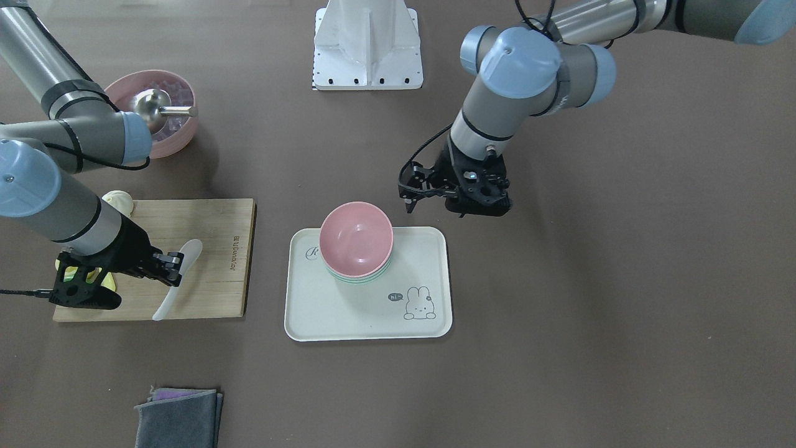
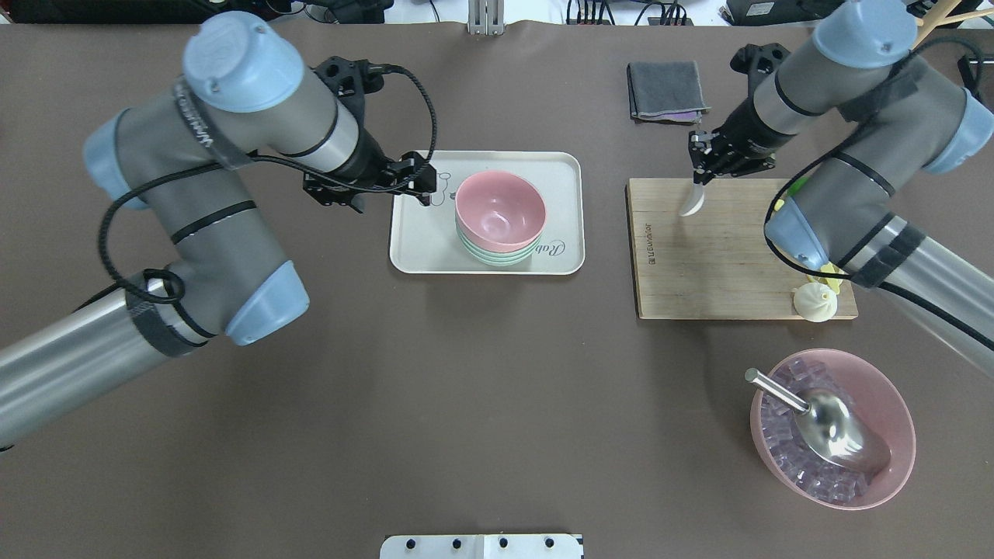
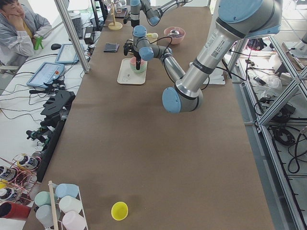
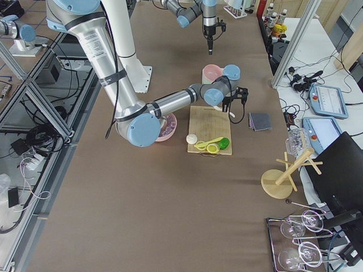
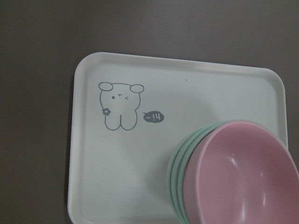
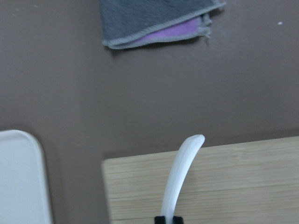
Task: Stack pink bowl on green and place spoon
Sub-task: 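Release the pink bowl with the left gripper while the right carries the spoon over it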
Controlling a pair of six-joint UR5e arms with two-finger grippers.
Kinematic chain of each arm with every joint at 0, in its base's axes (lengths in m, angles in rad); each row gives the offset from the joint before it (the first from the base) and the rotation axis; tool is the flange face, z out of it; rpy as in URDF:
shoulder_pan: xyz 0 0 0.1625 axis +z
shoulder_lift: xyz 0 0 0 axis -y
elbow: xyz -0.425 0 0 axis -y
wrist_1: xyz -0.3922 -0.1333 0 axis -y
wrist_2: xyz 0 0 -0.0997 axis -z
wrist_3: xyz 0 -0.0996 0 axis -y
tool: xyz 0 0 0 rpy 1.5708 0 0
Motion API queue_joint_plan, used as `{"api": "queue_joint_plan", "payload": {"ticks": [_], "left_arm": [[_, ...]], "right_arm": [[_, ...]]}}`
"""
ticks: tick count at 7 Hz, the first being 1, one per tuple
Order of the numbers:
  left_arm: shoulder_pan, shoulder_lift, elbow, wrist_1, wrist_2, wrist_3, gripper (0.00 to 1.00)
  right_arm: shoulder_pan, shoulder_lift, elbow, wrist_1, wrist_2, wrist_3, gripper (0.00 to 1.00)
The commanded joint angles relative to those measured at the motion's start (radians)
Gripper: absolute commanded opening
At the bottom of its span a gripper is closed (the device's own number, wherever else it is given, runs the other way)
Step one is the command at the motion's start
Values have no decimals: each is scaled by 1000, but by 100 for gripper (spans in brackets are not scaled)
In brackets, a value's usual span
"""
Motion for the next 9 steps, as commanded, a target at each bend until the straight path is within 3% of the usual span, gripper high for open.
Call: {"api": "queue_joint_plan", "payload": {"ticks": [1, 2, 4, 5, 7, 9], "left_arm": [[-128, 169, -101, 3, -104, 212, 97], [-166, 192, -93, 4, -126, 289, 97], [-176, 192, -78, 3, -128, 306, 97], [-176, 192, -80, 1, -128, 306, 97], [-176, 194, -78, 0, -128, 306, 97], [-181, 220, -81, -5, -126, 329, 97]], "right_arm": [[-105, 193, 23, -16, -71, 355, 0], [-164, 252, 23, -17, -134, 457, 0], [-218, 272, 23, -17, -218, 500, 0], [-215, 263, 27, -26, -213, 497, 99], [-143, 132, 96, -29, -149, 381, 100], [85, -60, 174, -29, 81, 168, 100]]}}
